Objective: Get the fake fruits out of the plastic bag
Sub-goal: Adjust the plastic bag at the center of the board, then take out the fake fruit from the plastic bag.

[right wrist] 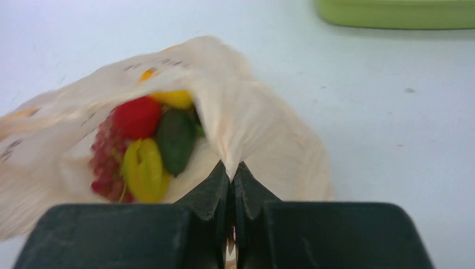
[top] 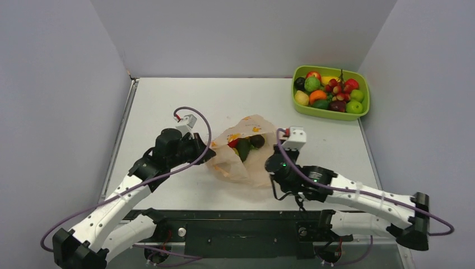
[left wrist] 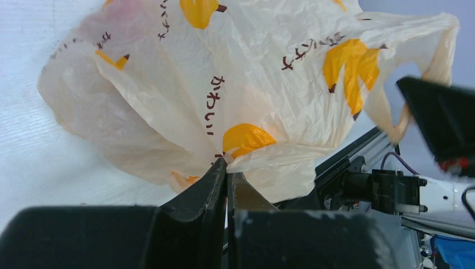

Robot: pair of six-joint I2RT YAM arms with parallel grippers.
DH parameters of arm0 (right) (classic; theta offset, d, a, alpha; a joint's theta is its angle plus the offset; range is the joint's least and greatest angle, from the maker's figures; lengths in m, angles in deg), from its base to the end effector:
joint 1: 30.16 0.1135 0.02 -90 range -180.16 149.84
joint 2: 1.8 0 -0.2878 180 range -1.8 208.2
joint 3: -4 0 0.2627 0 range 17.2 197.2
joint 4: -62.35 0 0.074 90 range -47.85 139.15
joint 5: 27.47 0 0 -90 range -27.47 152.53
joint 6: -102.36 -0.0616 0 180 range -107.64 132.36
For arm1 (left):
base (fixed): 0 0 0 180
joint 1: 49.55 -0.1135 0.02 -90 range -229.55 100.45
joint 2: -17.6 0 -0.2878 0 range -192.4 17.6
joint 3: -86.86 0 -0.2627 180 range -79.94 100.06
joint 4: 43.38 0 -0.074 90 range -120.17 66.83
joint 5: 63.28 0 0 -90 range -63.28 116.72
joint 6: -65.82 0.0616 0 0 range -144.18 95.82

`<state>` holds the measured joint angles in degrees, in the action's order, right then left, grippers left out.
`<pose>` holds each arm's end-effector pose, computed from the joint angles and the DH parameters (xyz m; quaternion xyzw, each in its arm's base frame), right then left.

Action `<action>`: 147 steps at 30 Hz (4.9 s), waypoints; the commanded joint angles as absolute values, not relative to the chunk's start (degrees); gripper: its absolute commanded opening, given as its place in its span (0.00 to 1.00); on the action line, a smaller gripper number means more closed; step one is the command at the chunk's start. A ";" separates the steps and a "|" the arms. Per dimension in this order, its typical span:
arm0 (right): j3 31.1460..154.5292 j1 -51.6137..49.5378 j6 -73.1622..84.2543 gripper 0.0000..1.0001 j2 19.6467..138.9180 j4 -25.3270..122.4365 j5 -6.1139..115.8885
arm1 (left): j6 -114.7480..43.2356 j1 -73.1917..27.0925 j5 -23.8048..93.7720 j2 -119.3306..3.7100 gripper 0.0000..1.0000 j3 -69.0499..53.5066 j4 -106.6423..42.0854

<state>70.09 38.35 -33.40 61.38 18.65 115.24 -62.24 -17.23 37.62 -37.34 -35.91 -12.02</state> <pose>0.1323 0.2024 0.3110 0.0205 0.8352 0.0943 0.5415 0.1921 -0.1353 0.2942 0.0051 0.8594 -0.3578 0.3653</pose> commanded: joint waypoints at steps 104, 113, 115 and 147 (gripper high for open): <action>45.71 43.11 -20.50 0.36 61.67 60.78 83.65 | -119.60 26.65 -12.22 -36.02 0.56 -41.19 8.85; 46.18 43.12 -22.71 0.29 64.24 59.55 87.11 | -111.39 25.27 -11.88 -31.82 0.08 -47.74 5.61; 45.91 42.54 -23.69 0.28 63.90 57.23 90.82 | -107.29 24.99 -11.38 -30.16 0.00 -48.34 4.19; 44.98 50.50 -20.38 0.27 50.09 56.45 91.07 | -81.01 24.78 11.46 -37.19 0.00 -39.68 -2.15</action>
